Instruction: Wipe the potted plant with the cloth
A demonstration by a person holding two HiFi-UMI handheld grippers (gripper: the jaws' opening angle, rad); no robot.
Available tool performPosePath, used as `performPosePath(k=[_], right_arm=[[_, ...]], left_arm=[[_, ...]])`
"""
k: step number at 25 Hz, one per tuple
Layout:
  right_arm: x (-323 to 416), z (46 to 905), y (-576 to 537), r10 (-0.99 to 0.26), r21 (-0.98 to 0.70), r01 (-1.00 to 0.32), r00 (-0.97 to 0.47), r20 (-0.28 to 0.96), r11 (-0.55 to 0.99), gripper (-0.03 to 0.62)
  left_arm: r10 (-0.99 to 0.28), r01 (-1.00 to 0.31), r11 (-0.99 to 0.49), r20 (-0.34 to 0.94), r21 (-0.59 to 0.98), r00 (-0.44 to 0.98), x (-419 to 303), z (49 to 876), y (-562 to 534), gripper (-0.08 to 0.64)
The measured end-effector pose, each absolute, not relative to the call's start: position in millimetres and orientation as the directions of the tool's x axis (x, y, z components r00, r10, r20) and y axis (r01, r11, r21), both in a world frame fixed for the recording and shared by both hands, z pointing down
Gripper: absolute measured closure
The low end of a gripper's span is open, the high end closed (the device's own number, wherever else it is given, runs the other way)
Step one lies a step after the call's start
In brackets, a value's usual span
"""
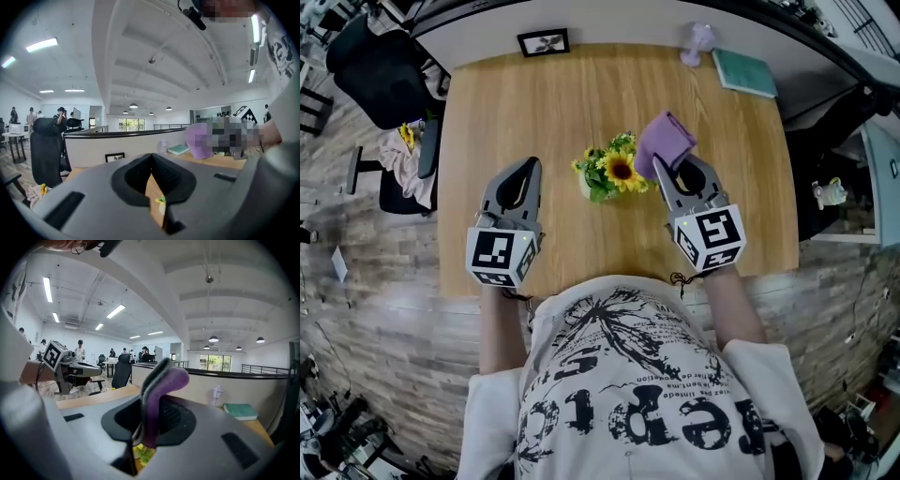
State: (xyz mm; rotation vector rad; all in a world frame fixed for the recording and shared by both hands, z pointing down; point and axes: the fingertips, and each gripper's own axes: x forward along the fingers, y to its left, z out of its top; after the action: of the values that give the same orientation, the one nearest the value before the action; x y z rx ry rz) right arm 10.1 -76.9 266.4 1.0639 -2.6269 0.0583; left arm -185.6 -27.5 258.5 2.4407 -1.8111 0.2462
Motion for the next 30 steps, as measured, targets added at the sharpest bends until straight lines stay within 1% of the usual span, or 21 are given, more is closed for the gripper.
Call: performPosePath(k=[14, 23, 30], right_arm=[[11.2, 262.4, -61.8, -0.694, 0.144, -0.685, -0.668, 0.269, 0.714, 0.531], [16.6, 266.1, -60.3, -0.704, 0.140, -0.698, -0.654, 0.277, 0.703, 0.529], [13.5, 270.9, -61.5, -0.699, 0.159, -0.687, -0.656, 0.286, 0.710, 0.529]], left_arm=[[-0.941, -0.952, -0.303, 0.172, -0.038, 0.293, -181.2, 242.6, -18.0, 0.557], [-0.946, -0.962, -0.272, 0.183, 0.003, 0.267, -189.6, 246.1, -17.3, 0.555], [-0.945, -0.960, -0.280, 0.179, -0.005, 0.275, -189.2, 245.8, -21.3, 0.555]])
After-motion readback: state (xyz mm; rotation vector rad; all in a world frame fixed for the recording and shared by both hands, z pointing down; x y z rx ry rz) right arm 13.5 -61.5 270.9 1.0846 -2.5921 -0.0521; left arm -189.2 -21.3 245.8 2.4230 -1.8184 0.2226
